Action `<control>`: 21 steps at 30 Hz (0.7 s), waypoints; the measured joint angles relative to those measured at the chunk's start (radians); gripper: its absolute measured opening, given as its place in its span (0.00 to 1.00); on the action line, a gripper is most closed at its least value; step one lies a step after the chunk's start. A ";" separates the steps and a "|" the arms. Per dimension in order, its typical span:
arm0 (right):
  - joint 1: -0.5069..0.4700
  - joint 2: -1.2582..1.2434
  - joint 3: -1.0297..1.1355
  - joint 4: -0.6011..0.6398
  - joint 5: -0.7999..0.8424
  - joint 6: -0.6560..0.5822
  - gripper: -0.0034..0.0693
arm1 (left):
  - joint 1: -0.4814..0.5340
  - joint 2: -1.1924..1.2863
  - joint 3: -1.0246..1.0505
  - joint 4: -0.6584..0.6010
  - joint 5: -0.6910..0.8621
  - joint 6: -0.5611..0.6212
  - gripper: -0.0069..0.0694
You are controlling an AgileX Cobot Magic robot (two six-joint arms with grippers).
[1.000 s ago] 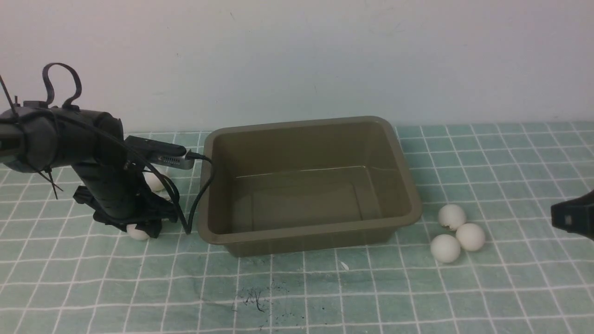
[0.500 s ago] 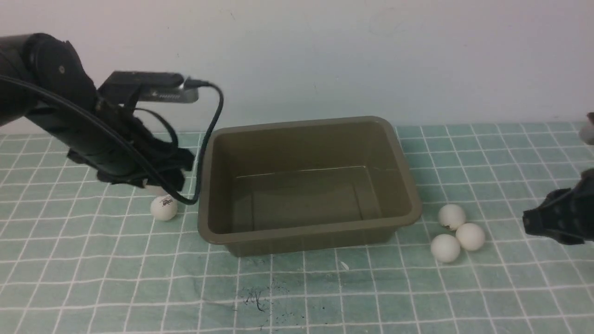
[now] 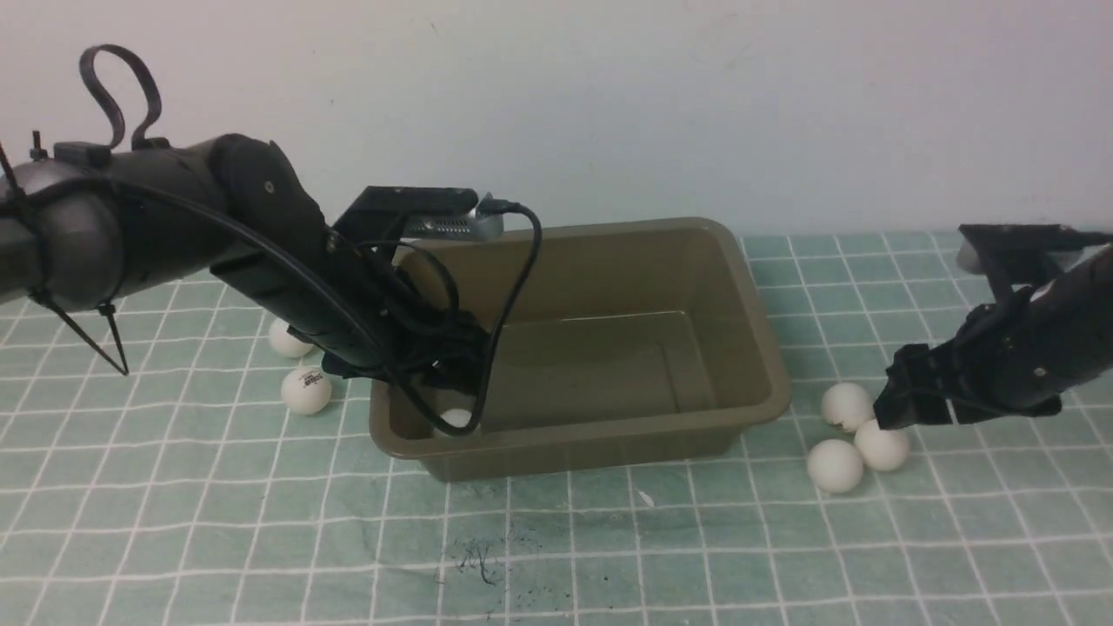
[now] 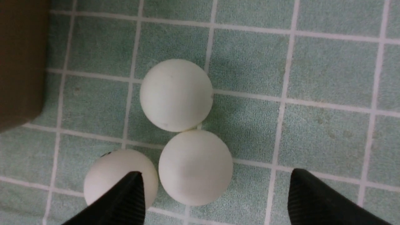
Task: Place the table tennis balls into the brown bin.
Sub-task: 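Drop the ball into the bin, then reach for and grasp a ping pong ball on the table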
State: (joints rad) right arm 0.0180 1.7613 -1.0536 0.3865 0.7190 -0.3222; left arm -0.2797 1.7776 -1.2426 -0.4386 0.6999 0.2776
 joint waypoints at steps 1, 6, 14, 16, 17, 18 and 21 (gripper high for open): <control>0.000 0.018 -0.006 0.008 0.001 -0.001 0.81 | 0.007 -0.007 -0.010 -0.001 0.010 0.000 0.83; 0.000 0.072 -0.013 0.050 -0.001 -0.005 0.81 | 0.084 -0.073 -0.076 -0.004 0.069 -0.007 0.70; 0.000 0.129 -0.032 0.109 -0.019 -0.009 0.59 | 0.343 -0.129 -0.106 0.039 0.183 -0.014 0.10; -0.001 0.130 -0.038 0.111 -0.005 -0.011 0.53 | 0.383 -0.109 -0.103 0.050 0.212 -0.015 0.09; -0.003 0.127 -0.044 0.110 0.009 -0.012 0.54 | 0.391 -0.099 -0.100 0.052 0.226 -0.010 0.09; -0.006 0.125 -0.051 0.104 0.025 -0.012 0.54 | 0.395 -0.088 -0.098 0.053 0.237 -0.005 0.09; -0.024 0.085 -0.082 0.089 0.127 -0.005 0.54 | 0.397 -0.040 -0.097 0.053 0.262 0.034 0.12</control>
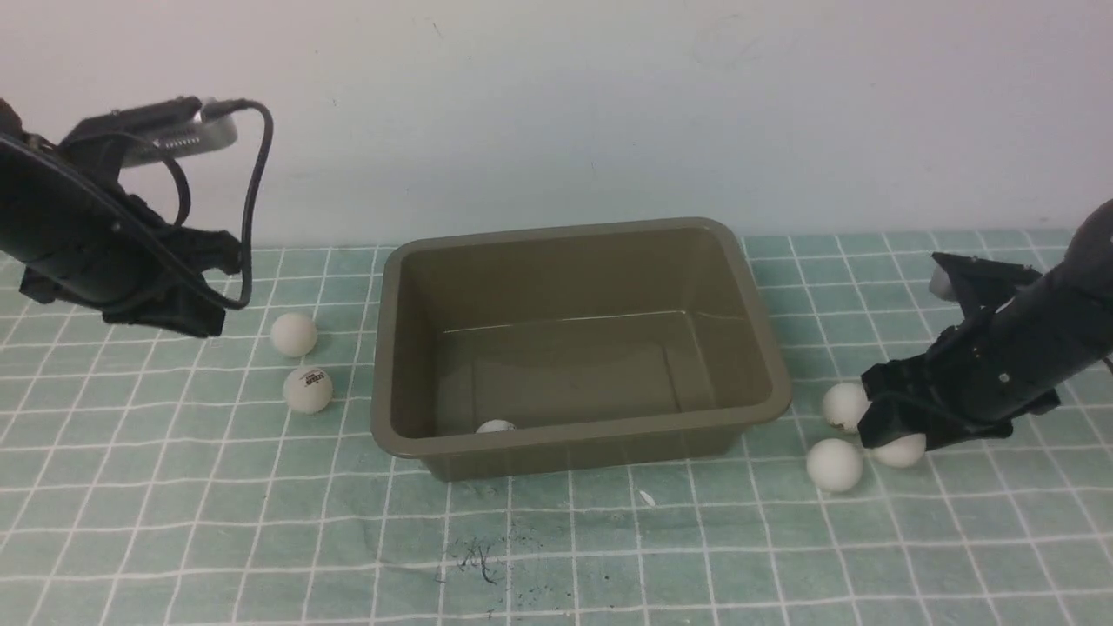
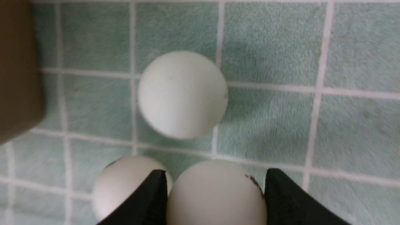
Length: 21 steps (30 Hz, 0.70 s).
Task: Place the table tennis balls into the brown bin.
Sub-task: 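Reach for and grasp a ping pong ball on the table, then release the ping pong ball into the bin and lift the gripper away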
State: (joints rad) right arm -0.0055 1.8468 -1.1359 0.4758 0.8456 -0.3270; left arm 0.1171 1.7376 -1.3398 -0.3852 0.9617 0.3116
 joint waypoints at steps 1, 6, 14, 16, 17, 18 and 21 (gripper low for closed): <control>-0.004 -0.030 -0.019 0.002 0.039 0.005 0.54 | -0.007 0.023 0.000 0.000 0.000 0.018 0.14; 0.043 -0.140 -0.101 0.102 0.119 -0.011 0.54 | -0.057 0.103 0.000 -0.002 -0.055 0.081 0.27; 0.264 -0.079 -0.255 0.154 -0.002 -0.075 0.55 | -0.105 0.214 0.000 -0.012 -0.225 0.088 0.65; 0.285 -0.041 -0.283 0.146 -0.008 -0.075 0.59 | -0.105 0.235 0.000 -0.013 -0.244 0.081 0.71; 0.290 -0.020 -0.304 0.130 -0.007 -0.070 0.65 | -0.105 0.245 0.000 -0.013 -0.250 0.081 0.73; 0.291 -0.011 -0.319 0.112 -0.002 -0.062 0.74 | -0.105 0.258 0.000 -0.013 -0.255 0.081 0.73; 0.280 -0.007 -0.349 0.064 0.033 -0.042 0.85 | -0.105 0.271 0.000 -0.014 -0.258 0.079 0.67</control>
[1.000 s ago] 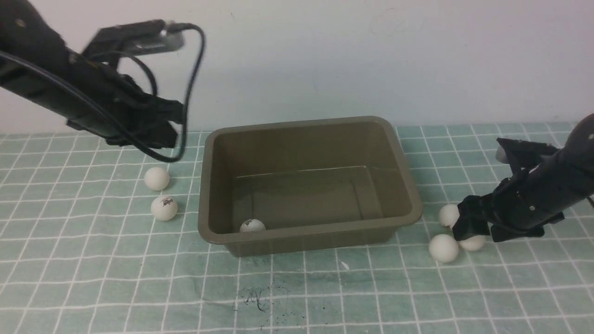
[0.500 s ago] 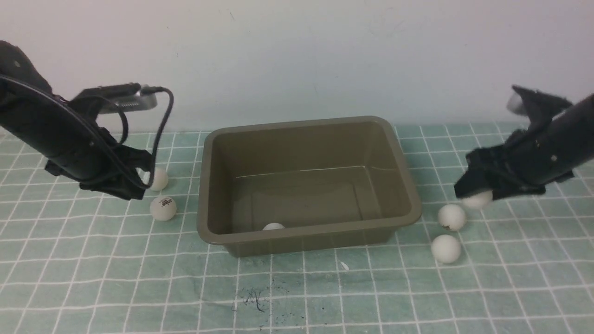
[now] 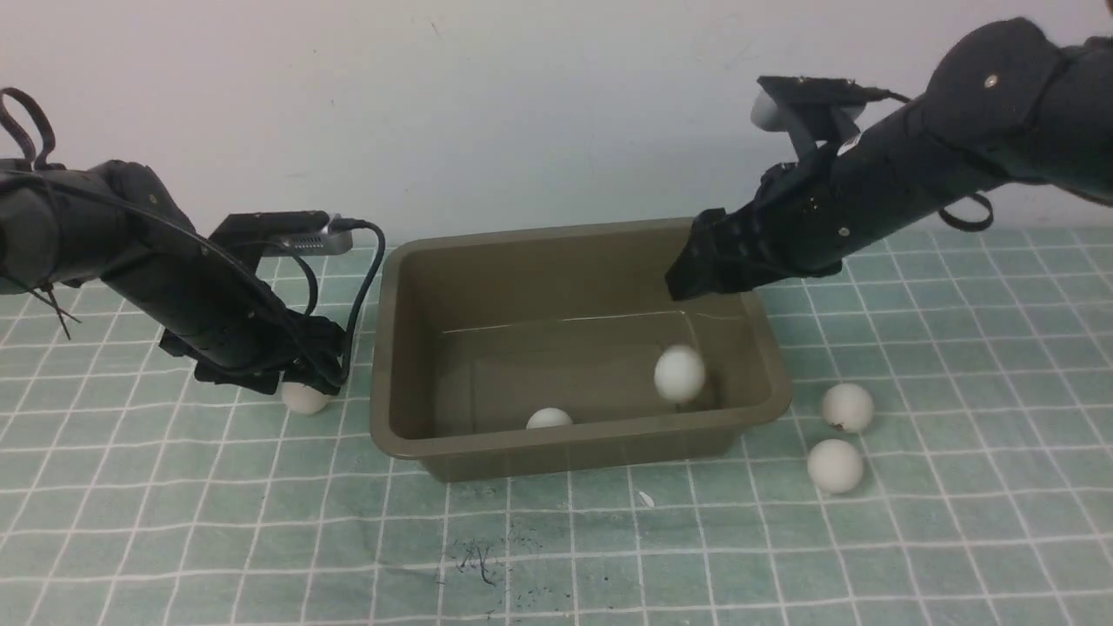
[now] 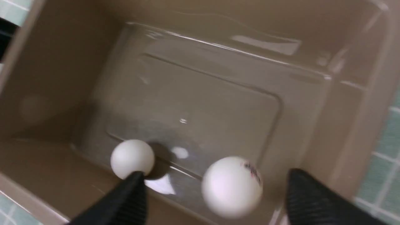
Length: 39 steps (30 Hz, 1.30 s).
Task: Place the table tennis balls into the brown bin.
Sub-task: 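Reach for and grasp a ping pong ball on the table beside the basket, then drop the ball into the bin, then reach for and grasp a ping pong ball on the table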
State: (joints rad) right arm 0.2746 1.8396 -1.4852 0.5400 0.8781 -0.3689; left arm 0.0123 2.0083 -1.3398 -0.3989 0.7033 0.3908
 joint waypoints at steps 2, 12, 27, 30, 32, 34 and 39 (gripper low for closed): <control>-0.015 -0.007 -0.018 -0.032 0.031 0.028 0.88 | 0.000 0.004 0.000 -0.001 0.015 -0.005 0.55; -0.282 -0.066 0.057 -0.202 0.257 0.205 0.48 | -0.016 -0.130 -0.088 0.026 0.249 -0.016 0.50; -0.182 0.153 0.154 -0.178 -0.032 0.224 0.79 | -0.289 -0.098 -0.098 -0.051 0.114 0.072 0.68; -0.178 0.187 0.155 -0.179 -0.047 0.226 0.76 | -0.276 -0.102 -0.110 -0.033 0.110 0.023 0.80; -0.178 0.191 0.155 -0.194 -0.047 0.227 0.63 | -0.241 -0.120 -0.139 -0.003 0.127 -0.050 0.79; -0.178 0.189 0.139 -0.209 -0.034 0.230 0.53 | -0.185 -0.149 -0.168 0.035 0.139 -0.118 0.66; -0.176 0.128 0.039 -0.219 0.072 0.226 0.55 | -0.007 -0.190 -0.200 0.102 0.158 -0.172 0.17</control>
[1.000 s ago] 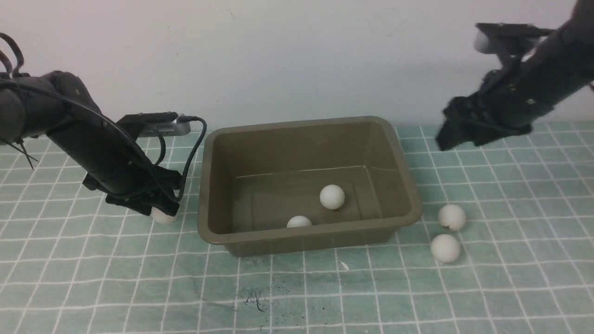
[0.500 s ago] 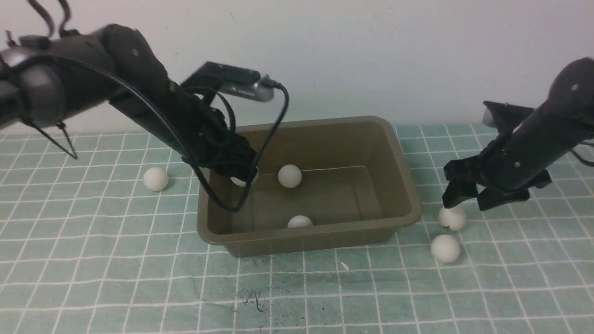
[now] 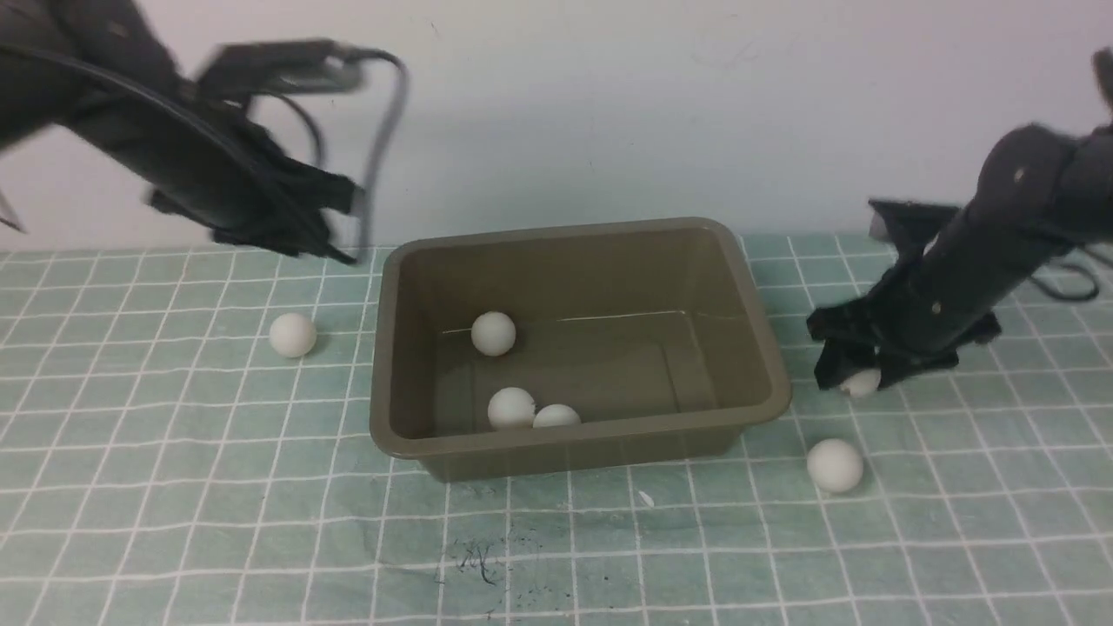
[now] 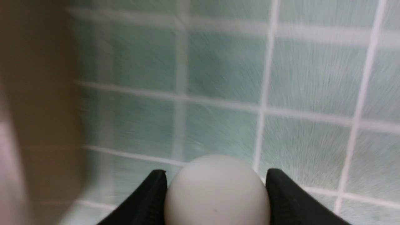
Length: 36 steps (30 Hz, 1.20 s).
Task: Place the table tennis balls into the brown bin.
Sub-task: 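Reach for and grasp a ping pong ball on the table, then release the ping pong ball into the bin and lift the gripper away, then reach for and grasp a ping pong ball on the table beside the basket, then drop the ball into the bin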
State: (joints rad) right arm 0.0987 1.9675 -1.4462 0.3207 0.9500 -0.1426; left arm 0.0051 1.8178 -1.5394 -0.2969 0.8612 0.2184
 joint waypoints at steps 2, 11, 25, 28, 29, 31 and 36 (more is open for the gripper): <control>0.004 -0.051 -0.052 0.032 0.029 -0.014 0.55 | 0.070 0.012 0.000 0.012 0.005 0.005 0.11; 0.171 -0.086 -0.134 0.131 0.007 -0.074 0.55 | 0.132 0.156 0.001 -0.088 -0.035 0.162 0.38; 0.194 -0.103 -0.133 -0.098 0.137 -0.062 0.79 | 0.066 0.346 0.001 -0.125 -0.220 0.175 0.82; 0.137 -0.178 -0.114 -0.180 0.227 -0.042 0.50 | 0.064 0.348 -0.014 -0.123 -0.171 0.162 0.52; 0.119 -0.196 -0.096 -0.188 0.236 -0.041 0.41 | 0.064 0.345 -0.023 -0.122 -0.154 0.162 0.53; 0.081 -0.225 -0.034 -0.185 0.239 -0.041 0.23 | 0.065 0.324 -0.063 -0.120 -0.093 0.163 0.55; 0.050 -0.208 0.207 -0.104 0.100 -0.042 0.07 | 0.047 0.208 -0.207 -0.193 0.119 0.185 0.55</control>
State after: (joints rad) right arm 0.1491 1.7599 -1.2394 0.2169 1.0499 -0.1851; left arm 0.0522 2.0260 -1.7464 -0.4903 0.9803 0.4031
